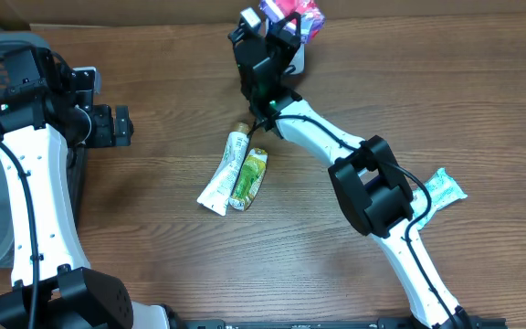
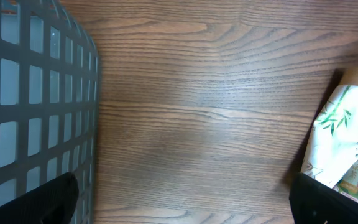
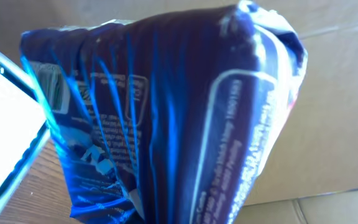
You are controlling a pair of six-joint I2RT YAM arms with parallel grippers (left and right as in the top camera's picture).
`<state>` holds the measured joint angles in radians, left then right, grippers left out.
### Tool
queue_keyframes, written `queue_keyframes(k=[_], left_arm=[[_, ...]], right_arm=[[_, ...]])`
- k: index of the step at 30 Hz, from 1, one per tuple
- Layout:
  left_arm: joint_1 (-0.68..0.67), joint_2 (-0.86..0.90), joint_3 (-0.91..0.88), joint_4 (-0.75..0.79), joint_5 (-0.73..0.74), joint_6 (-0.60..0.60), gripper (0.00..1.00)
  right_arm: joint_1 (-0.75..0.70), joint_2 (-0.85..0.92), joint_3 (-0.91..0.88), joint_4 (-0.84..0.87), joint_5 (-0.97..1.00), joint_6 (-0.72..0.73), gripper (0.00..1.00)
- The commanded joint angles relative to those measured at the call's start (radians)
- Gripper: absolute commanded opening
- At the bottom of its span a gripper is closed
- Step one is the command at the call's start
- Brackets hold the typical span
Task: Scan the item barcode
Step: 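Place the purple package on the table's right side and release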
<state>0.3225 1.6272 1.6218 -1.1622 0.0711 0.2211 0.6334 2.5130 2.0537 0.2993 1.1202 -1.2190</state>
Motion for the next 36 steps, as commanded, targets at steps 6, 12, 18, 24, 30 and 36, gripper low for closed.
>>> queue_keyframes(k=[6,12,18,24,30,36], left_arm=[[0.004,-0.011,-0.005,0.000,0.003,0.026,1.00],[0.004,-0.011,-0.005,0.000,0.003,0.026,0.99],[0.004,-0.011,-0.005,0.000,0.004,0.026,1.00],[0.004,-0.011,-0.005,0.000,0.004,0.026,1.00],[0.004,-0.011,-0.005,0.000,0.003,0.026,1.00],[0.004,-0.011,-0.005,0.000,0.004,0.026,1.00]], right_arm=[[0.002,-0.497,0.014,-0.482,0.045,0.459,0.04],[-0.100,-0.788,0.014,-1.257,-0.570,1.283,0.04],[-0.349,-0.828,0.008,-1.580,-1.031,1.634,0.04],[-0.510,-0.796,-0.162,-1.654,-1.074,1.814,0.04],[-0.590,-0.796,-0.492,-1.447,-1.073,1.900,0.04],[-0.677,-0.796,-0.768,-1.247,-1.073,1.953,0.04]])
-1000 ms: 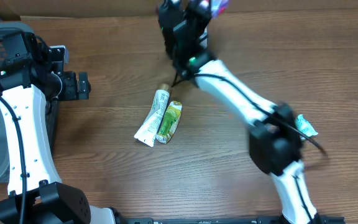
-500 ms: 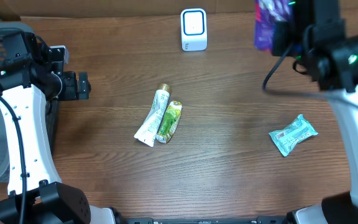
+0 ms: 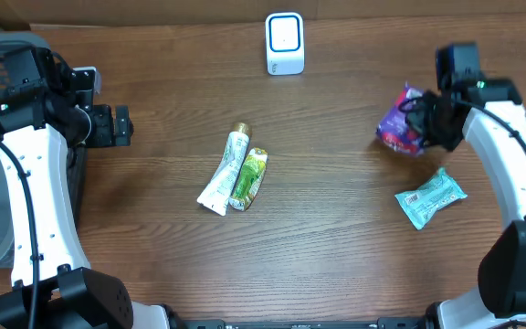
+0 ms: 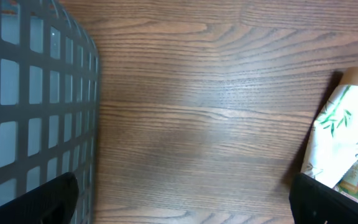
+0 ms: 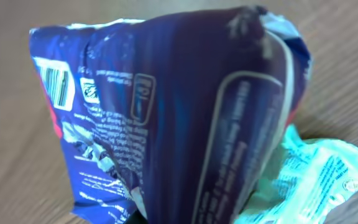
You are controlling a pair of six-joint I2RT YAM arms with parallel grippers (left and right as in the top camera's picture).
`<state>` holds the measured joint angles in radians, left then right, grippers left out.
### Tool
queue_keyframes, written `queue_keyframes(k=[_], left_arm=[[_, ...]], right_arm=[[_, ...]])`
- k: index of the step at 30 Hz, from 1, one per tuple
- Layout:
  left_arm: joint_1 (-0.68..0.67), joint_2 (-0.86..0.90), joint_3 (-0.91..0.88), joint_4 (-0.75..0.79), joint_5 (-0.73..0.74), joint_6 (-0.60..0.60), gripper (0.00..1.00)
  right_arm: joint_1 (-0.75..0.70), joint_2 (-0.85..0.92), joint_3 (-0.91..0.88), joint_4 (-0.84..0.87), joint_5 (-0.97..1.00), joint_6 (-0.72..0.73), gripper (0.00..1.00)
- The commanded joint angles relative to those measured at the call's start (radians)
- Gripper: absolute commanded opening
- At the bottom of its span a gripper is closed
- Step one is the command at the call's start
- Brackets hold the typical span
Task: Scan the item barcode
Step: 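Place the purple package on the table's right side and release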
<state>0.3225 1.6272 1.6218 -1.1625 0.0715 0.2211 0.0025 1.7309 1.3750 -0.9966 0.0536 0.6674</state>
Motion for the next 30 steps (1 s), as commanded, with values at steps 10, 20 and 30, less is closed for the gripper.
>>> queue_keyframes(k=[10,20,30], left_arm=[[0.004,-0.011,-0.005,0.000,0.003,0.026,1.00],[0.004,-0.011,-0.005,0.000,0.003,0.026,1.00],[0.004,-0.011,-0.005,0.000,0.003,0.026,1.00]], right_arm=[[-0.173,-0.016,-0.144,-0.023,-0.038,-0.051,0.64],[-0.068,-0.099,0.146,-0.227,-0.215,-0.164,0.80],[0.372,-0.063,0.024,0.192,-0.353,0.102,0.82]])
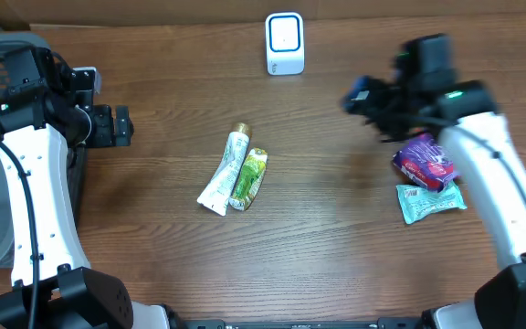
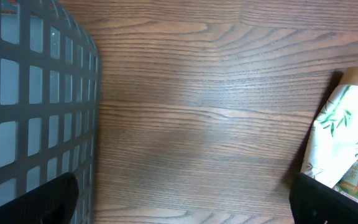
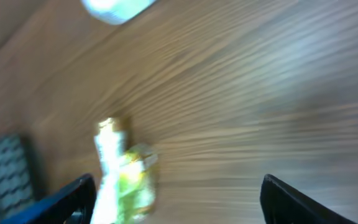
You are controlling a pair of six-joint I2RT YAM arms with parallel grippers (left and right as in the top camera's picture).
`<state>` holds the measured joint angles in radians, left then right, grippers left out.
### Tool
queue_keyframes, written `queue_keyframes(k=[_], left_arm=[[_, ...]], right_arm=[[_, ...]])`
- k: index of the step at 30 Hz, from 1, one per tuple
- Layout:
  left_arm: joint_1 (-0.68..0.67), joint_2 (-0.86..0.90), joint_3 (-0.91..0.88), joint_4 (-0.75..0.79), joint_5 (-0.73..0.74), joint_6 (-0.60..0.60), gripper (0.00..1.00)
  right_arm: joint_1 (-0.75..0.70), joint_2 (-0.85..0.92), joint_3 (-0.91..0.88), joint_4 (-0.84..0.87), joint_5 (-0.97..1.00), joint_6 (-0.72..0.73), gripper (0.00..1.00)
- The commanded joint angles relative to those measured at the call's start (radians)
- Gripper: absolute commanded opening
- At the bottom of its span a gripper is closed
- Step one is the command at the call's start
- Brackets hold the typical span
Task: Scan the item barcode
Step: 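Place the purple package on the table's right side and release, then reach the right gripper to the yellow-green pouch and grasp it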
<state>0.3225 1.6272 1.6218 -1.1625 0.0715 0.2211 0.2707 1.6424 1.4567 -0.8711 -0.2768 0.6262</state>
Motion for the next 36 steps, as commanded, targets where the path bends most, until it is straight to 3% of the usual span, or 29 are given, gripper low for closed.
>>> queue_keyframes(k=[1,10,16,31,36], left_arm=[[0.004,-0.011,-0.005,0.000,0.003,0.026,1.00],[0.004,-0.011,-0.005,0.000,0.003,0.026,1.00],[0.004,-0.011,-0.005,0.000,0.003,0.026,0.99],[0.004,-0.011,-0.005,0.000,0.003,0.026,1.00],[0.003,-0.011,-0.005,0.000,0.003,0.026,1.00]], right_arm=[[0.148,0.039,-0.078,0.116,-0.008,0.180,0.81],[0.434,0.224,-0.119,0.349,0.109,0.321,0.80],[0.492,0.308,-0.120,0.328,0.108,0.355,0.73],[0.409,0.316,-0.120,0.090,0.207,0.228,0.68],[0.314,0.316,-0.120,0.056,0.117,0.091,0.69]])
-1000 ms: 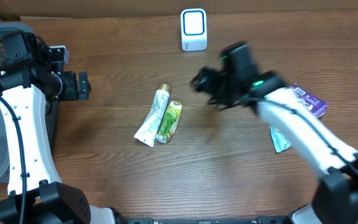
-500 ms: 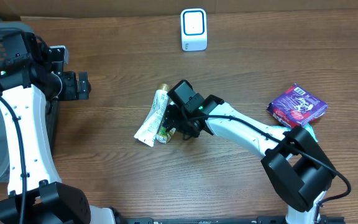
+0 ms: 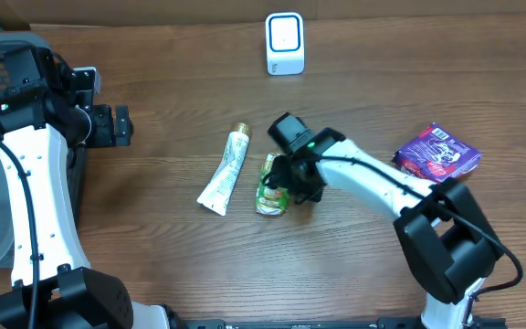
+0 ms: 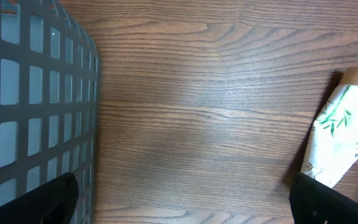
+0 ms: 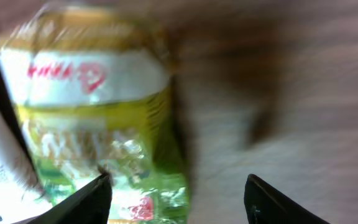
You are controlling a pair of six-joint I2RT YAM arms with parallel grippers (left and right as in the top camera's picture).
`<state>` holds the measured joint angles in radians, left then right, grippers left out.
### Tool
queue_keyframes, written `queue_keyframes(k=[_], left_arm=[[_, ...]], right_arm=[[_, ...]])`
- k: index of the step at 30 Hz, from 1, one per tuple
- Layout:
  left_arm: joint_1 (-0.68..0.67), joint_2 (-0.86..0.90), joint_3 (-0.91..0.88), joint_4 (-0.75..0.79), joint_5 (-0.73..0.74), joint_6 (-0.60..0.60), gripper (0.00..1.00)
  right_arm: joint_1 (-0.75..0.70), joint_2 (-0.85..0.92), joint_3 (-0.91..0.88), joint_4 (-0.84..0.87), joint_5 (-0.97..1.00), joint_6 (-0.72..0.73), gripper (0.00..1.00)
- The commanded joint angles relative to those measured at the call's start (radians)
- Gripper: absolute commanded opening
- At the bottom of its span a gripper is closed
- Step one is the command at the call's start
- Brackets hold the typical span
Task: Scan the item barcode
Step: 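Reach the right gripper to the yellow-green pouch and grasp it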
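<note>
The white scanner [image 3: 284, 43] stands at the table's far edge. A green snack packet [image 3: 268, 190] [image 5: 98, 124] lies mid-table. My right gripper [image 3: 289, 181] [image 5: 179, 199] is low over it and open; its left finger [image 5: 82, 202] overlaps the packet, and the packet's right edge lies between the fingers. A white tube [image 3: 224, 171] [image 4: 339, 137] lies just left of the packet. A purple packet [image 3: 436, 155] rests on the table at the right. My left gripper [image 3: 117, 126] [image 4: 185, 202] hangs open and empty at the far left.
A grey mesh basket [image 4: 36, 93] stands at the left edge, close to my left arm. A cardboard wall runs along the table's far side behind the scanner. My right arm stretches across the right half of the table.
My right gripper was open in the air at the right, near the purple packet. Now it is down at the green packet, which lies a little right of the tube instead of against it.
My right gripper held the purple packet up at the scanner. Then it held that packet over the right side, by a teal packet. Then the purple packet lay on the table and the gripper was open. Now the gripper is at the green packet. The left arm stayed still.
</note>
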<state>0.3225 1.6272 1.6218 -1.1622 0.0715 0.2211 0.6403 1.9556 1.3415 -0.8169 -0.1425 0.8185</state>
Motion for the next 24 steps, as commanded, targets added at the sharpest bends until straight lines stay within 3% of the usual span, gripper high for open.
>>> queue_keyframes(k=[1,10,11,17,24], left_arm=[[0.003,-0.011,-0.005,0.000,0.003,0.026,1.00],[0.003,-0.011,-0.005,0.000,0.003,0.026,1.00],[0.003,-0.011,-0.005,0.000,0.003,0.026,1.00],[0.003,-0.011,-0.005,0.000,0.003,0.026,1.00],[0.003,-0.011,-0.005,0.000,0.003,0.026,0.99]], right_arm=[[-0.077,0.003,-0.005,0.003,-0.049,-0.131,0.69],[-0.146,-0.003,0.003,0.035,-0.286,-0.285,0.70],[-0.139,-0.006,0.011,0.032,-0.282,-0.301,0.74],[-0.083,-0.041,0.091,-0.011,-0.081,-0.307,0.93],[-0.027,0.004,0.098,0.058,0.068,-0.306,0.94]])
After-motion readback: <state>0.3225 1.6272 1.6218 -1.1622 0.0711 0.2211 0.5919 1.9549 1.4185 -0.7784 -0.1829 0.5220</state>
